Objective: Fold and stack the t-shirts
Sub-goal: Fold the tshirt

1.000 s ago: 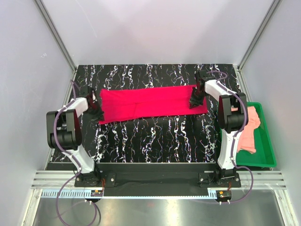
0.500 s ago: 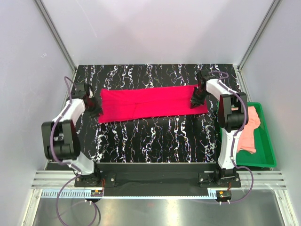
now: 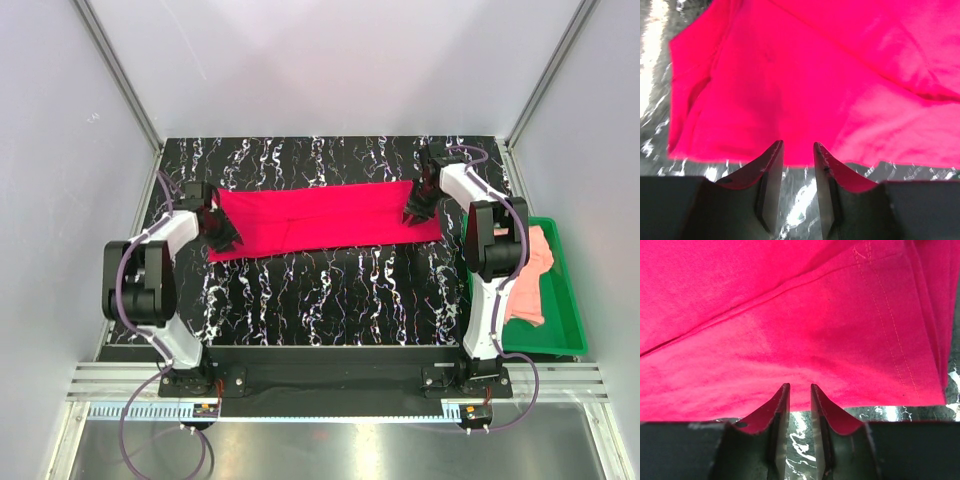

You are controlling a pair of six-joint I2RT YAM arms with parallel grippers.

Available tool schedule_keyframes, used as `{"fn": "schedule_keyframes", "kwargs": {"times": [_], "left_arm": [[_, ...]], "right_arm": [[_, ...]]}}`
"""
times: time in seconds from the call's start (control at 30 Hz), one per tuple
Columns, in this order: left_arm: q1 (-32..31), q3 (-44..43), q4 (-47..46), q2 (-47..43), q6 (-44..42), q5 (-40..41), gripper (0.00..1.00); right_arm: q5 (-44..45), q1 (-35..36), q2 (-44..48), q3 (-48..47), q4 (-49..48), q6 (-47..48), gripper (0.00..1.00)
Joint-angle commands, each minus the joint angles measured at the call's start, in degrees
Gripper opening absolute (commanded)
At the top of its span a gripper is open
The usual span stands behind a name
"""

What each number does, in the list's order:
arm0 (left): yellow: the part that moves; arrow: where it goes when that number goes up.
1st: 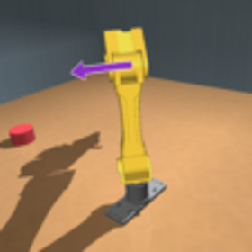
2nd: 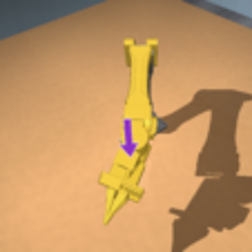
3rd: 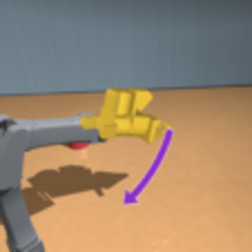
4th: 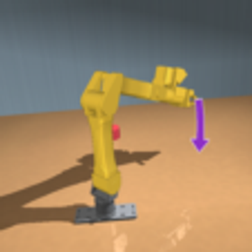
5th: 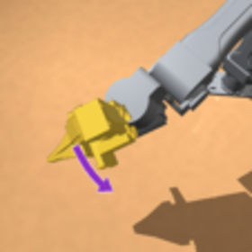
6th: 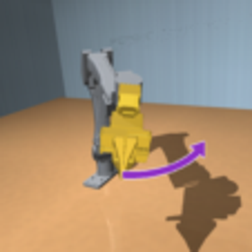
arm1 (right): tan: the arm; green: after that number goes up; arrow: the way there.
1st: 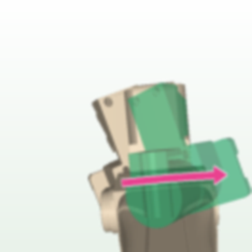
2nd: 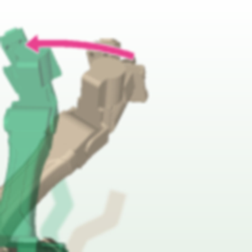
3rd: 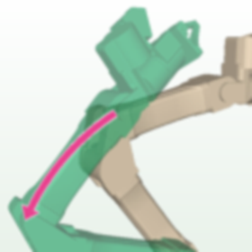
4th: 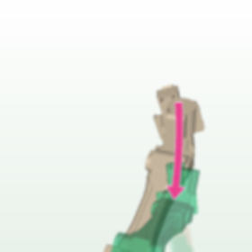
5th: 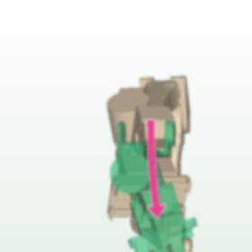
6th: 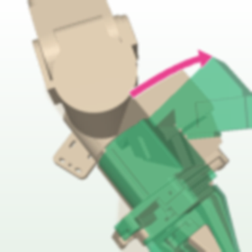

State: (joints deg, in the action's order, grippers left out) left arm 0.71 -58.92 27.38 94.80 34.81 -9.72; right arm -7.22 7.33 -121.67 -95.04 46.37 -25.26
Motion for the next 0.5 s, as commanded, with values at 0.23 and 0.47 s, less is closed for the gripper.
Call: {"fn": "schedule_keyframes", "kwargs": {"times": [0.23, 0.47], "left_arm": [[0.08, -3.13, -1.28, 8.72, 0.27, 2.41, 0.4], [-0.01, -15.34, 8.21, 16.46, -7.99, 6.28, 0.41]], "right_arm": [[5.28, 1.98, -0.23, -3.22, 0.04, 4.94, 0.45], [8.28, 2.95, -4.11, -0.76, 1.44, 5.13, 0.49]]}}
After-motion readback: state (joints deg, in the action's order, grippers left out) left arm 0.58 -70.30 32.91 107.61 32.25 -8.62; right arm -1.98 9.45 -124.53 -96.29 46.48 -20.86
